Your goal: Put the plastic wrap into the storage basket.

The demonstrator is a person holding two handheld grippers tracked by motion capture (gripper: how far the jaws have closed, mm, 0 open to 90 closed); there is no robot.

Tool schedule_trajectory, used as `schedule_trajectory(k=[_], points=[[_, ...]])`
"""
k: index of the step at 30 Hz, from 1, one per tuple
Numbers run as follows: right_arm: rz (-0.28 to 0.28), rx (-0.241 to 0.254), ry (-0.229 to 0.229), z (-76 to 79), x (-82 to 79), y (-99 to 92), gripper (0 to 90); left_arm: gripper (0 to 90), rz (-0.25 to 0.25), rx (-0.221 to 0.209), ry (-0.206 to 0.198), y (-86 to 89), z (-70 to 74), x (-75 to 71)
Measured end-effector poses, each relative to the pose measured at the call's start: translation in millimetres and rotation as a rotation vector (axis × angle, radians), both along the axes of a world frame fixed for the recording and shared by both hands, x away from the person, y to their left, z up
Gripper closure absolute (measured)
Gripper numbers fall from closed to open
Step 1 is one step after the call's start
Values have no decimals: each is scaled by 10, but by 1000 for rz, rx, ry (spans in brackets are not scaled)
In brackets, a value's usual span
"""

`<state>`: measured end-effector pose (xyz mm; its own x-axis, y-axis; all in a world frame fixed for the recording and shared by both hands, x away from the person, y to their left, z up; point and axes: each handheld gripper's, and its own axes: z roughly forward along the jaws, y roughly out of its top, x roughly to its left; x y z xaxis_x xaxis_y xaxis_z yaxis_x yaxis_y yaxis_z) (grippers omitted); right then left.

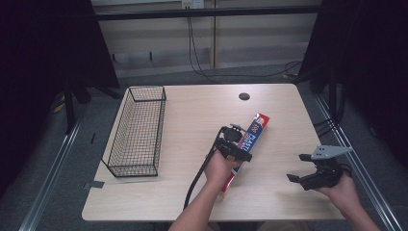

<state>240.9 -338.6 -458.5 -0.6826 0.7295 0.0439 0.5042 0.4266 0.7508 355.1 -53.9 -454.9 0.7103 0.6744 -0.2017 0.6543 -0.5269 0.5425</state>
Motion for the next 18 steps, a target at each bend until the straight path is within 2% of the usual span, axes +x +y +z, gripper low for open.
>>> schedule_trajectory(k=[8,10,11,14,17,18], points=[[6,-2,0,0,2,10,82,208,11,3,24,-47,-39,36],[11,1,3,-3,4,10,82,233,-1,20,25,-44,-46,47],[11,-2,3,-3,3,10,82,234,12,7,26,-50,-55,46],[12,-2,2,-3,3,7,82,248,4,16,33,-56,-61,57],[10,-6,1,1,3,10,82,251,20,9,43,-89,-76,49],[10,-5,2,2,2,12,83,253,5,17,44,-94,-81,58]])
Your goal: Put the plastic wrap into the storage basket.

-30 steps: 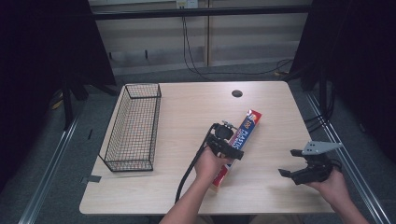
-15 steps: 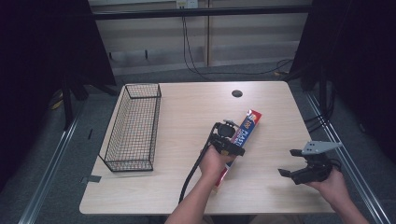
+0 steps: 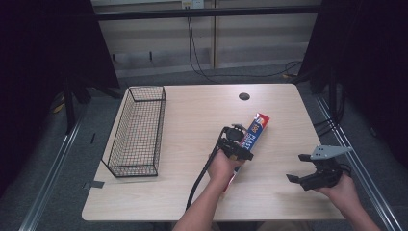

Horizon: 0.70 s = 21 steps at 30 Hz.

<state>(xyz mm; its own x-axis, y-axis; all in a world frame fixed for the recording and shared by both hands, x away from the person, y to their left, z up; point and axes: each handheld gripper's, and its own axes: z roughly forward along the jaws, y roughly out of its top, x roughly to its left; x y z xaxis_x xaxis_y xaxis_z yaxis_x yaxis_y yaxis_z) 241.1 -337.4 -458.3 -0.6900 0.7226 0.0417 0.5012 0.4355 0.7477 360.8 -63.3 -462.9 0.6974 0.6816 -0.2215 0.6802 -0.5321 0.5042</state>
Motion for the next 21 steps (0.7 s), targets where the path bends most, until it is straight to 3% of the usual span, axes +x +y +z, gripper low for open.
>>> schedule_trajectory(k=[3,7,11,21], points=[[2,0,1,-2,2,0,83,266,22,-4,0,-34,-18,-10],[3,6,4,-5,4,-3,83,307,9,27,0,-26,-19,3],[3,12,0,11,-3,-1,83,332,25,8,11,-14,-29,12],[9,14,1,7,-6,-5,82,391,19,45,-5,23,21,-8]])
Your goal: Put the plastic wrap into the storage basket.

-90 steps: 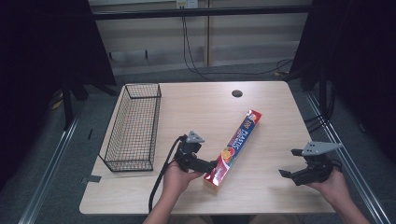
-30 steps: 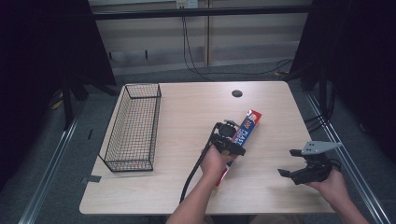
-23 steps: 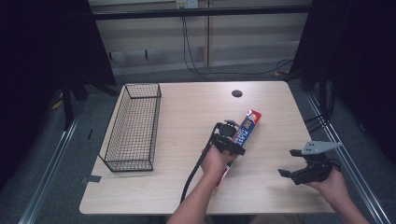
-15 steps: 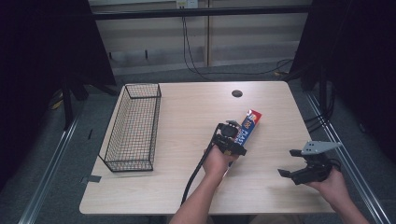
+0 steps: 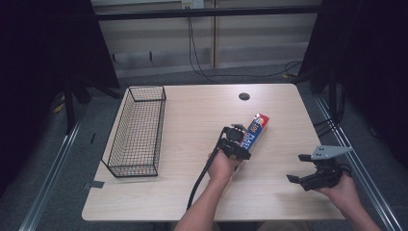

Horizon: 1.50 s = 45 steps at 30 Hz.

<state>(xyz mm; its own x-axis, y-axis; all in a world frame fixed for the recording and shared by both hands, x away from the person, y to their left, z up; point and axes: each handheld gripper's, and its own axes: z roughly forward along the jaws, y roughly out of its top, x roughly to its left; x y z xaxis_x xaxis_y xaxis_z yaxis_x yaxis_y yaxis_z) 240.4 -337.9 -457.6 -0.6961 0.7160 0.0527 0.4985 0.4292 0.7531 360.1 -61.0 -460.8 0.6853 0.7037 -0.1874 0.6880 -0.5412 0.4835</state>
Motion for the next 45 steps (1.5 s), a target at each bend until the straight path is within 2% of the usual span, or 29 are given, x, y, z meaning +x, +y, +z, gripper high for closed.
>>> schedule_trajectory(k=[2,3,5,7,12,14,15,16,18,20,21,22,24,26,29,31,36,45], points=[[0,0,-1,0,-1,-1,83,399,-1,10,-7,30,20,-12],[-2,-1,-2,1,-5,-1,82,412,11,7,-1,42,31,-20],[-1,-1,-2,2,-6,-2,82,414,-8,26,11,94,54,-11],[-2,1,-4,5,-6,-4,82,413,-6,25,16,121,58,-7],[-1,0,1,3,-1,6,82,349,-9,39,23,67,7,-3],[0,0,-2,5,-3,11,82,338,6,25,22,49,-11,16],[-1,-2,-3,6,-5,14,82,340,19,27,21,28,-21,18],[-1,-2,-2,6,-8,16,82,350,6,30,13,29,-26,31],[4,-3,-3,5,-7,16,82,353,10,24,16,25,-24,42],[5,-3,-5,0,-3,18,82,385,16,25,-4,14,-5,28],[5,0,-3,-3,-1,19,83,411,14,37,-20,10,21,26],[5,-3,-2,-3,-2,22,82,425,9,51,-6,12,38,37],[6,-4,-2,-1,-4,23,82,426,12,51,14,32,60,50],[11,-1,-8,1,-5,24,82,428,18,75,2,50,97,48],[7,-2,-6,5,-5,16,82,430,34,76,1,118,158,62],[10,1,-4,-3,-3,15,79,430,25,96,-7,178,229,78],[17,-1,-6,-2,-3,27,75,430,66,88,-6,322,378,105],[19,6,2,-10,4,36,61,430,82,100,-13,516,617,169]])
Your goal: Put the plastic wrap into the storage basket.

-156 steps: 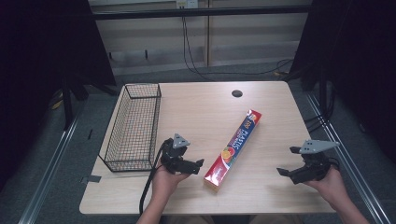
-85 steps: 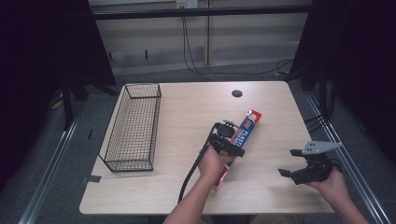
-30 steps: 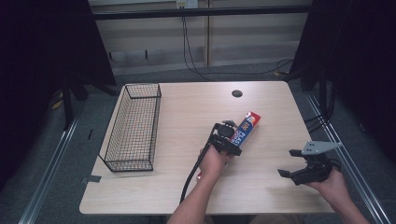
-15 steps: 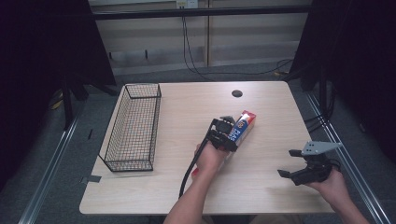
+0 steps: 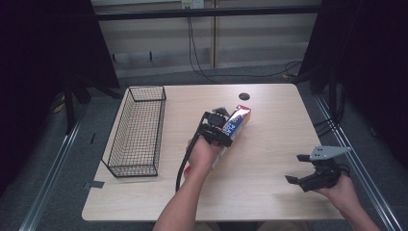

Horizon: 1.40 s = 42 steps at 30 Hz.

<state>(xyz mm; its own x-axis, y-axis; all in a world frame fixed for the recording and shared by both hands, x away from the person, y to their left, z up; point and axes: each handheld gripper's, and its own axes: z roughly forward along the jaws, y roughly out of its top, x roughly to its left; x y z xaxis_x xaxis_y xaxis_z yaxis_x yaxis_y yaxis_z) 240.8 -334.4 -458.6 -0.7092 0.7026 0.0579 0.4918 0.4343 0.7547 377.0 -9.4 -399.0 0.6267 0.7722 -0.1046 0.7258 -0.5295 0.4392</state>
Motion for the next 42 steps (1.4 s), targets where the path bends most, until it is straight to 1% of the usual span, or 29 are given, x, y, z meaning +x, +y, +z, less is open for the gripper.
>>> schedule_trajectory(k=[2,3,5,6,8,9,10,12,13,15,19,20,21,26,29,30,31,33,34,35,36,37,39,42], points=[[3,-7,-1,-2,-1,10,57,430,7,-5,11,32,36,8],[3,-7,-1,-2,-1,10,57,430,12,-14,14,53,52,13],[11,-11,-8,1,-2,17,55,430,20,-9,22,82,80,14],[11,-11,-9,1,-2,19,52,430,17,-14,11,98,84,22],[13,-8,-7,-3,0,24,52,430,20,-5,24,145,110,33],[12,-10,-6,-5,0,27,50,430,35,-11,27,157,116,33],[13,-10,-5,-6,2,28,50,430,26,-10,18,176,117,43],[14,-9,-5,-7,2,31,49,430,29,-8,27,213,132,52],[15,-8,-5,-7,3,31,49,430,44,-12,31,225,134,55],[15,-9,-5,-7,4,31,49,430,53,-21,33,259,138,66],[15,-9,-4,-6,5,31,49,430,70,-14,31,335,166,90],[14,-9,-5,-7,6,33,49,430,78,-12,38,356,175,94],[15,-9,-5,-5,6,32,49,430,81,-20,35,377,174,100],[14,-10,-6,-7,7,32,49,430,104,-15,37,457,210,116],[13,-8,-6,-5,6,36,49,430,114,-10,30,513,243,124],[13,-9,-6,-5,6,36,49,430,120,-15,32,534,255,124],[14,-8,-6,-4,6,36,49,430,121,-11,23,557,263,129],[8,-10,-9,-2,5,35,49,430,141,-14,26,583,277,123],[11,-7,-7,-2,6,34,49,430,131,-4,25,611,292,130],[10,-9,-9,-1,5,34,49,430,144,-8,25,617,295,125],[10,-9,-9,-1,5,34,49,430,141,-9,22,638,304,129],[11,-7,-8,-1,5,34,49,430,149,-14,27,655,312,129],[9,-9,-9,-1,4,36,50,430,155,-9,24,684,332,133],[11,-10,-8,-3,5,37,49,430,175,-15,21,727,350,136]])
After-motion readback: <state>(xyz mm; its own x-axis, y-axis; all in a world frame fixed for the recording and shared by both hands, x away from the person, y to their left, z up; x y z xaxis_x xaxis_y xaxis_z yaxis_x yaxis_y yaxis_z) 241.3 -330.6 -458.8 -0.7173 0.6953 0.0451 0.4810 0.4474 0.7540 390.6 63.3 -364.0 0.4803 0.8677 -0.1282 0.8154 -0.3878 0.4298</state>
